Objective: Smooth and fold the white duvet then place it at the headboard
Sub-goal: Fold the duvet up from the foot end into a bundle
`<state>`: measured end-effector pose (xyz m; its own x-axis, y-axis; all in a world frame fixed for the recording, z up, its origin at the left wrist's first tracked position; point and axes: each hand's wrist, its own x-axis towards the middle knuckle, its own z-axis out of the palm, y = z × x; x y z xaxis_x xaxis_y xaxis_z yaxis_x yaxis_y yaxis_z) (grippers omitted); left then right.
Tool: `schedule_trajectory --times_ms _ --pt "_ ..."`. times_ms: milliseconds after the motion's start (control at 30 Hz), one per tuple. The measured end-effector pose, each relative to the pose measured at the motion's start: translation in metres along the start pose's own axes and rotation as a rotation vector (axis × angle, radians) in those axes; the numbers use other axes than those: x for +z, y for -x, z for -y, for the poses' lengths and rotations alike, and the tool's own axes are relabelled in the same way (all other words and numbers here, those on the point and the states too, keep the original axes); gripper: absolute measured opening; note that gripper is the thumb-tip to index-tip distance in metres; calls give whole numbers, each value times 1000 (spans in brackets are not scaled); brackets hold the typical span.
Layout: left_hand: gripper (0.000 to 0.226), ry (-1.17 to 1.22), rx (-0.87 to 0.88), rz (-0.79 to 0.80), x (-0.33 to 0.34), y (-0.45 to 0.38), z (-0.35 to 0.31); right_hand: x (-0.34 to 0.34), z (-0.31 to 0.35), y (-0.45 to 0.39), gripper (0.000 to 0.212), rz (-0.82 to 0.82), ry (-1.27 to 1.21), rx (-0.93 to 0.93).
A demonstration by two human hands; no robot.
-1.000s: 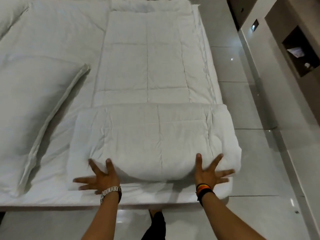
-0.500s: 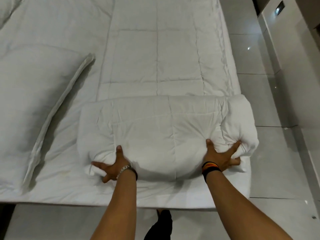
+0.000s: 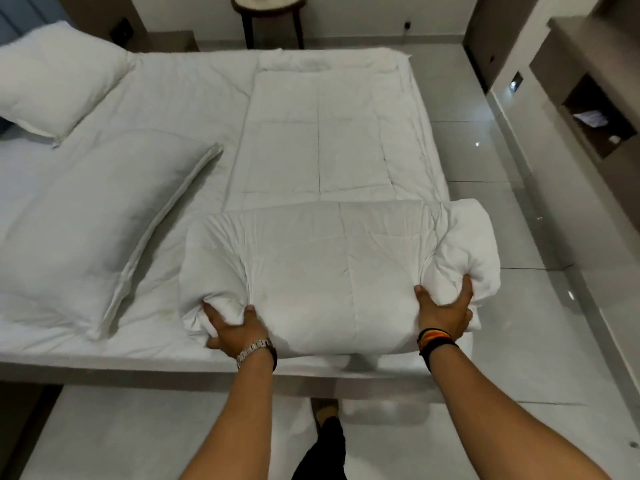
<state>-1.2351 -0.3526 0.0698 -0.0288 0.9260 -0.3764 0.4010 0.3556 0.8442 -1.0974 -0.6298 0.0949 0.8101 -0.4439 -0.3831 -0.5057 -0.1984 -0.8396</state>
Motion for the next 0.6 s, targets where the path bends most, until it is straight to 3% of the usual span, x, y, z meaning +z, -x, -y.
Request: schedule_trajectory --times_ms 200,333,467,600 --pt "92 -82 8 17 -132 65 72 -111 -78 81 99 63 109 40" --pt "100 -275 -156 -44 -208 90 104 -161 -126 136 100 79 239 149" --pt "94 -141 -173 -4 -218 103 60 -156 -104 139 98 31 191 131" --pt "93 -60 75 72 -167 84 -26 -116 -28 97 90 -25 24 30"
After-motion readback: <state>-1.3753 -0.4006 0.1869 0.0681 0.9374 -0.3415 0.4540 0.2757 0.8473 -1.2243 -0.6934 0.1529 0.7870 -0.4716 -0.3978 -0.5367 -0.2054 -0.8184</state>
